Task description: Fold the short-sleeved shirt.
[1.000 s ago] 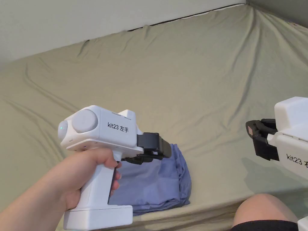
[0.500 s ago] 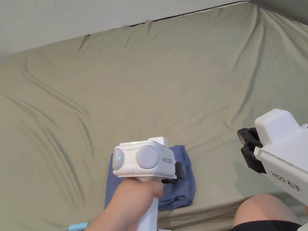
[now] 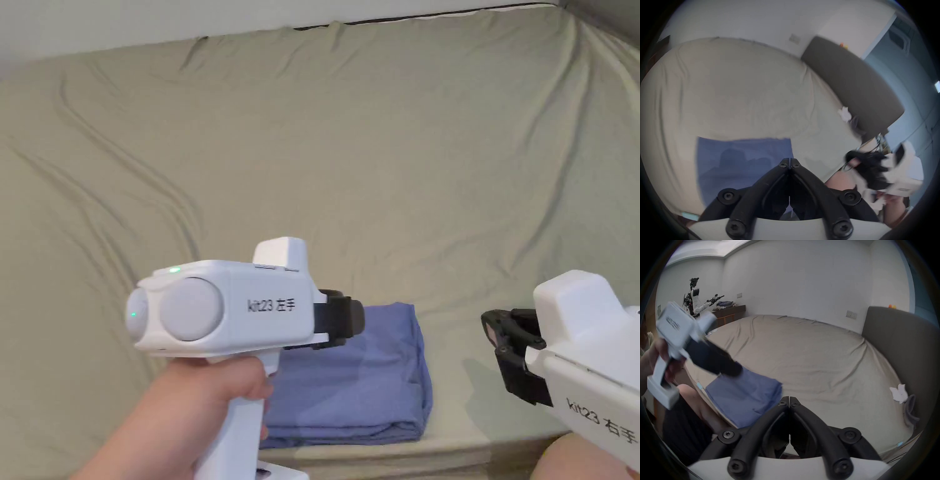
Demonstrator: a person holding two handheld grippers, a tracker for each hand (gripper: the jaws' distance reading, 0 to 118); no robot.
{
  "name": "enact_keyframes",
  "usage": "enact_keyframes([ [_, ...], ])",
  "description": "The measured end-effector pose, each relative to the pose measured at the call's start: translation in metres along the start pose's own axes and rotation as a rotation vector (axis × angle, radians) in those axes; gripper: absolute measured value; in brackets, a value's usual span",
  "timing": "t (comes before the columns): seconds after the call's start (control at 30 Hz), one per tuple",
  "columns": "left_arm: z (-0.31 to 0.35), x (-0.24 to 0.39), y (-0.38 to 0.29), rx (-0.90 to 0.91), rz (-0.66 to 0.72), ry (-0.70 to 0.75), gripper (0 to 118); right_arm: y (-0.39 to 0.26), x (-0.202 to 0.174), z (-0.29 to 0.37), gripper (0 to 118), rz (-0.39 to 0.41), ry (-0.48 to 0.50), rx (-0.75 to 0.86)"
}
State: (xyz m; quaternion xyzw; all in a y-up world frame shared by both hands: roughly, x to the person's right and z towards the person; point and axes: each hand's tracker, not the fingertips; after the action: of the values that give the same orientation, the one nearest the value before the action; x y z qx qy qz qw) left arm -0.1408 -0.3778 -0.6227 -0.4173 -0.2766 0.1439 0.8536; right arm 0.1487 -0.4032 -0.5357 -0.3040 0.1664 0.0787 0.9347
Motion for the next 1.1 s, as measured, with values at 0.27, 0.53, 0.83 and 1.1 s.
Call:
enact_keyframes([
  [0.27, 0.089, -0.109, -0.003, 0.089, 0.068, 0.061, 0, 0.036, -0.031, -0.105, 0, -0.229, 0.351, -0.189],
  [0.53, 0.043, -0.175, -0.037, -0.079, 0.215, 0.029, 6, 0.001, 0.012, -0.177, 0, -0.345, 0.468, -0.401],
  [0.83, -0.042, -0.243, -0.03, -0.181, 0.501, -0.391, 102, -0.004, 0.01, -0.161, 0, -0.451, 0.48, -0.428],
  [1.1, -0.094, -0.23, -0.035, -0.226, 0.435, -0.509, 21, -0.005, 0.015, -0.159, 0, -0.466, 0.48, -0.425],
])
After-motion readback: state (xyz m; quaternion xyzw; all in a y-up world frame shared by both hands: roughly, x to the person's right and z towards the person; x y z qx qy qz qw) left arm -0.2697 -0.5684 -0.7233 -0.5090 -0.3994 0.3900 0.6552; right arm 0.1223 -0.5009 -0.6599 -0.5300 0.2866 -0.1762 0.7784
